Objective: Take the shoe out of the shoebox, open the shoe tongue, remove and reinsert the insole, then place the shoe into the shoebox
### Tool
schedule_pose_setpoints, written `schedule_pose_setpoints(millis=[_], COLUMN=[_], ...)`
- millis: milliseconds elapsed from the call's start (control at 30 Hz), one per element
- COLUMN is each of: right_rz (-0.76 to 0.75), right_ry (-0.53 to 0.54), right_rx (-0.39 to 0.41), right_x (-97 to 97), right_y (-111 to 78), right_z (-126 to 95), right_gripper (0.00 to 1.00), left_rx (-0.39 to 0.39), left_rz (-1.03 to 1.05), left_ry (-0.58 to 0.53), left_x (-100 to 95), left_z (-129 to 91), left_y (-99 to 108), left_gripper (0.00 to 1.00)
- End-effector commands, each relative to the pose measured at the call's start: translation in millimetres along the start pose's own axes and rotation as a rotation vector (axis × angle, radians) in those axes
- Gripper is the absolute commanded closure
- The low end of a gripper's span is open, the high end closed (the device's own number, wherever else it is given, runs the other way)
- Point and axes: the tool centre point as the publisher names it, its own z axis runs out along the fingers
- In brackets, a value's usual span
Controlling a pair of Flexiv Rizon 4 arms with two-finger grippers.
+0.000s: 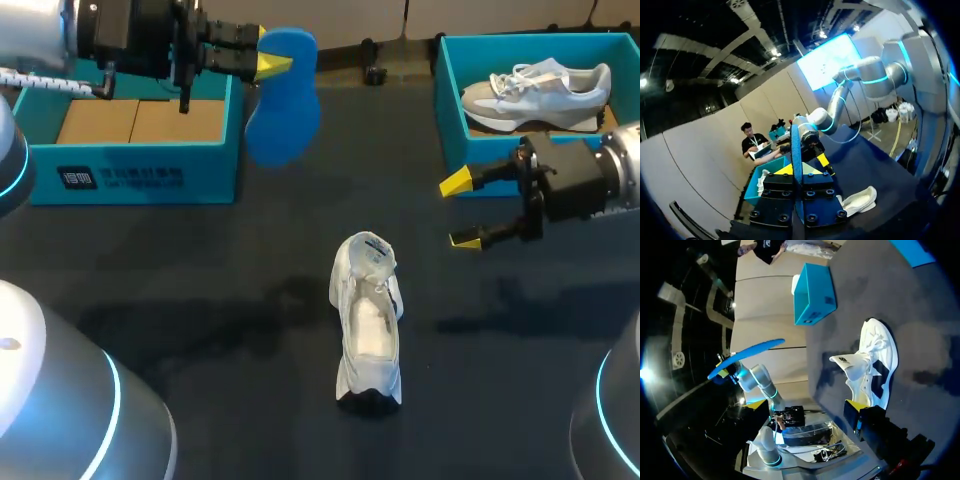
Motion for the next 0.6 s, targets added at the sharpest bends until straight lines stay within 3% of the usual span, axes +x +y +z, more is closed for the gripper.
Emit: schedule_pose_setpoints(millis=[33, 267, 433, 600], right_rz=[0.001, 0.001, 0.001, 0.001], right_ry=[-0.002, -0.002, -0.002, -0.002], right_rx=[-0.002, -0.002, -0.002, -0.002], right_x=[0.2, 0.2, 0.2, 0.2], right_y=[-0.1, -0.1, -0.1, -0.1], right_z=[1.2, 1.2, 1.2, 1.2], right_gripper=[0.00, 0.00, 0.00, 0.00], left_rx=[0.039, 0.066, 0.056, 0.020], left_rz=[-0.204, -0.523, -0.543, -0.568], left_ry=[0.031, 0.060, 0.047, 0.038], left_x=[-10.7, -7.2, -4.0, -4.1], left_z=[6.2, 11.8, 13.5, 16.8], left_y=[2.4, -0.3, 0.6, 15.0], left_gripper=[1.00, 1.00, 1.00, 1.00])
